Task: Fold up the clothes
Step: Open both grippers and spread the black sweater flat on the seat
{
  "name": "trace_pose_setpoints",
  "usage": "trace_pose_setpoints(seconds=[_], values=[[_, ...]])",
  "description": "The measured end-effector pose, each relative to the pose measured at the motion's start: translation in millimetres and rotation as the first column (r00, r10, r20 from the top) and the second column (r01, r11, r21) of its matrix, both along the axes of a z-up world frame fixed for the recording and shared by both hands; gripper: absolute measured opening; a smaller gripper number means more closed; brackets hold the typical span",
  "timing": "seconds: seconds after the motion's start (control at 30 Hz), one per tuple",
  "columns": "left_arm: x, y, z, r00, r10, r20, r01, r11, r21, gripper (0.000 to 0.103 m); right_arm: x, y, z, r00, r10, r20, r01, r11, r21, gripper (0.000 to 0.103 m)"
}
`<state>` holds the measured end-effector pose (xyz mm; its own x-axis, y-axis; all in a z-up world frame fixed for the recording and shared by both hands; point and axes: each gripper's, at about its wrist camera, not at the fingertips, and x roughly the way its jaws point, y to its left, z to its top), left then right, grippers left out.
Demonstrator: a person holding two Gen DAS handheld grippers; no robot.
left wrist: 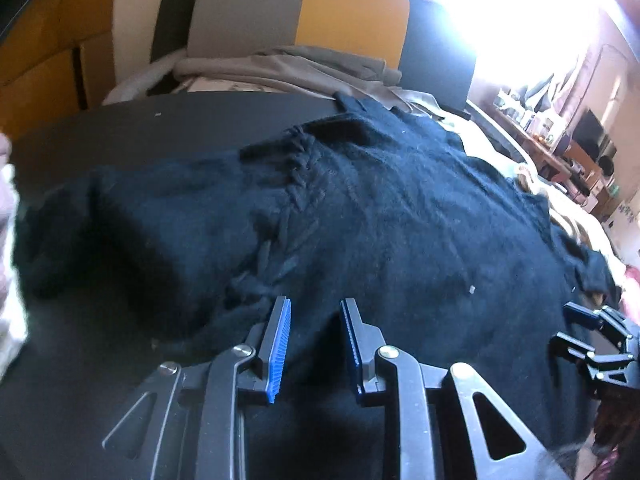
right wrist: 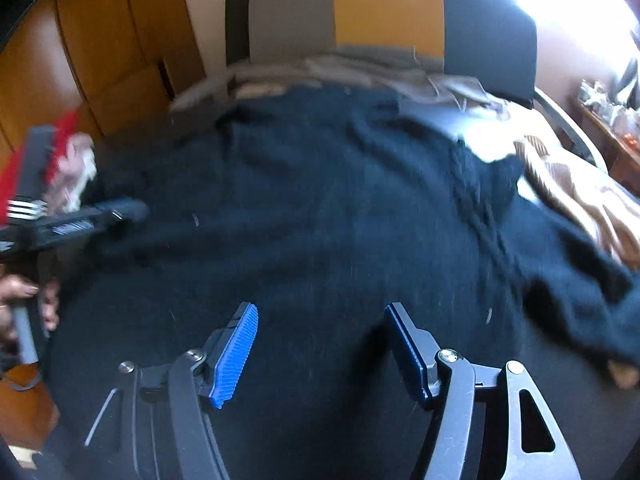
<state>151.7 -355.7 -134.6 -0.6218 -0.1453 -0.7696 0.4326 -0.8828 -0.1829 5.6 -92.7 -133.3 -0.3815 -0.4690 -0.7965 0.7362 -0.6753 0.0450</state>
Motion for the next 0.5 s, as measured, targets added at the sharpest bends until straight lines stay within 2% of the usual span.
trace_pose_setpoints(seconds=[0.17,0.27,0.3,0.37,0.43,0.5], values=[[9,-5,-2,0.999,0.042,-0.029,-0.041,0.999,0.029,0.027,10,21,-7,0.998,-0.025,-0.058,0.023,0.999,-0.036,0.069],[0,-1,5,0.997,0.069,0.023,-0.069,0.998,0.003,0.025,3,20,-7,0.997,-0.023,-0.067,0.020,0.999,-0.043,0.070],[-4,3,9,0.996,0.080,0.041,-0.080,0.997,-0.001,0.025,2,21,-7,0.998,-0.025,-0.057,0.022,0.998,-0.053,0.073],[-3,14,18,0.999,0.044,-0.009,-0.044,0.998,0.051,0.025,-3,27,-3,0.999,-0.036,-0.007,0.036,0.994,-0.100,0.073],[-2,30,19,1.000,0.012,-0.026,-0.011,0.998,0.059,0.025,-7,43,3,0.996,-0.056,0.066,0.066,0.983,-0.169,0.073],[-2,43,16,0.999,-0.006,-0.033,0.008,0.999,0.052,0.025,-15,77,14,0.985,-0.126,0.121,0.156,0.946,-0.285,0.073]])
